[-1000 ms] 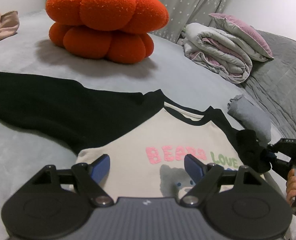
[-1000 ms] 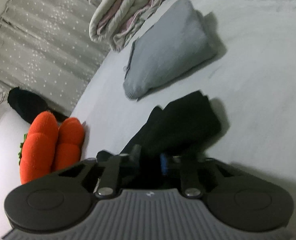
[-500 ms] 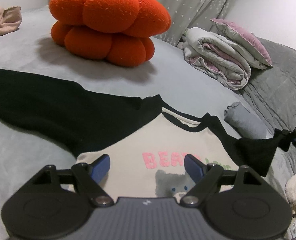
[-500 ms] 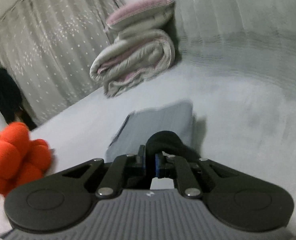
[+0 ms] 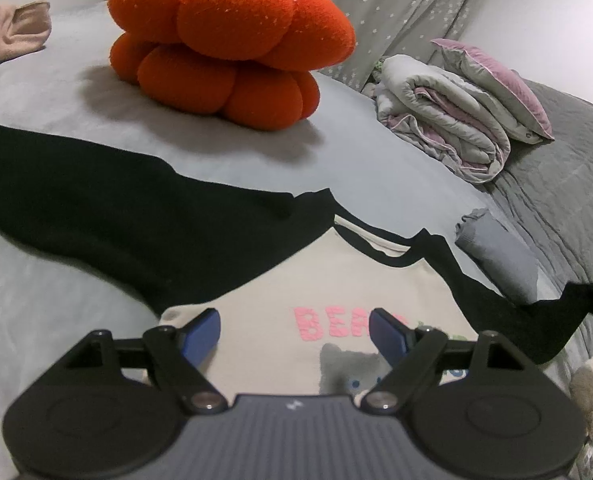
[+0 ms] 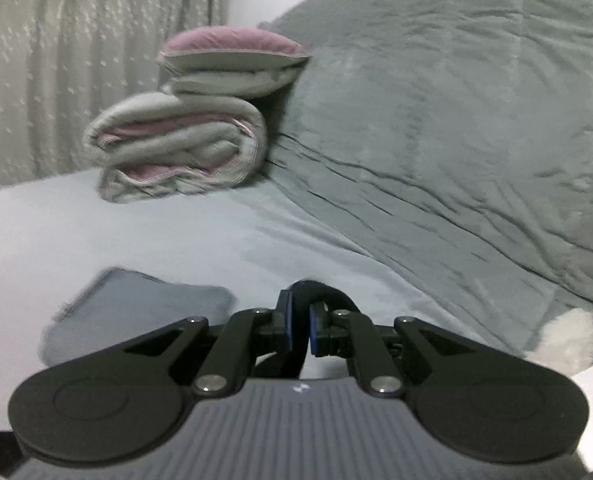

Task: Fold clothes

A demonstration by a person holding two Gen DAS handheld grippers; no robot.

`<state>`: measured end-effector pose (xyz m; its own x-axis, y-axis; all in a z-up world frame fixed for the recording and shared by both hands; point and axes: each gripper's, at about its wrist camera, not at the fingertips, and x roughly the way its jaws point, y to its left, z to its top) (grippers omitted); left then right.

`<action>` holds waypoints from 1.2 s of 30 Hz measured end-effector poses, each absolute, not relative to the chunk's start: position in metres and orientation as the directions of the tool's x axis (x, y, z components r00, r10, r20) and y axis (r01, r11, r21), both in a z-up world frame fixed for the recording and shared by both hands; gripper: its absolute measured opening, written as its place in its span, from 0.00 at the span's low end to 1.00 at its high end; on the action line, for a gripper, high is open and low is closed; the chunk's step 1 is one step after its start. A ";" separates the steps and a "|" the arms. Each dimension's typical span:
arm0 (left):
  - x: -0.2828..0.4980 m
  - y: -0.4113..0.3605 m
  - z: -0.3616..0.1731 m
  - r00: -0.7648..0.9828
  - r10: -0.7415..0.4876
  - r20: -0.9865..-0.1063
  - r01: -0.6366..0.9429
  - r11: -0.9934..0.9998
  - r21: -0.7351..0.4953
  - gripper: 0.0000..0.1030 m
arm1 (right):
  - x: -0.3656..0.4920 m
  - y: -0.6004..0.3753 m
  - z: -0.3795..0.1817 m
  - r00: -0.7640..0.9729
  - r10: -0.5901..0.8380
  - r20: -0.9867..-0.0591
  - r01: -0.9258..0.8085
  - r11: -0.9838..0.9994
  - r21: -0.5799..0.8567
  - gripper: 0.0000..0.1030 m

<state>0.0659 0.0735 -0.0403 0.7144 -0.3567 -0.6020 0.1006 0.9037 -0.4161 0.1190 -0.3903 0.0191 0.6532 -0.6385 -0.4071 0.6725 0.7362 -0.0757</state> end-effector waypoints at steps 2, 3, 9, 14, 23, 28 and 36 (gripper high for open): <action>0.067 0.074 -0.041 0.712 -0.356 -0.606 0.099 0.905 -0.415 0.80 | 0.118 -0.399 0.008 0.613 -0.667 -0.425 0.689 0.714 -0.127 0.10; 0.067 0.073 -0.042 0.711 -0.355 -0.607 0.099 0.905 -0.414 0.80 | 0.117 -0.405 0.001 0.588 -0.680 -0.437 0.698 0.700 -0.152 0.10; 0.069 0.072 -0.044 0.706 -0.352 -0.615 0.097 0.908 -0.408 0.80 | 0.102 -0.435 -0.024 0.439 -0.716 -0.543 0.781 0.602 -0.163 0.10; 0.069 0.072 -0.045 0.704 -0.353 -0.617 0.097 0.908 -0.408 0.80 | 0.097 -0.446 -0.029 0.358 -0.716 -0.600 0.841 0.527 -0.127 0.10; 0.070 0.072 -0.044 0.702 -0.358 -0.616 0.095 0.904 -0.418 0.80 | 0.110 -0.439 -0.015 0.232 -0.830 -0.508 0.828 0.442 -0.344 0.40; 0.070 0.071 -0.044 0.699 -0.362 -0.617 0.096 0.902 -0.421 0.80 | 0.104 -0.442 0.004 0.191 -0.858 -0.477 0.847 0.390 -0.362 0.43; 0.073 0.072 -0.043 0.687 -0.374 -0.623 0.097 0.897 -0.431 0.80 | 0.105 -0.421 0.016 0.251 -0.822 -0.511 0.856 0.435 -0.280 0.53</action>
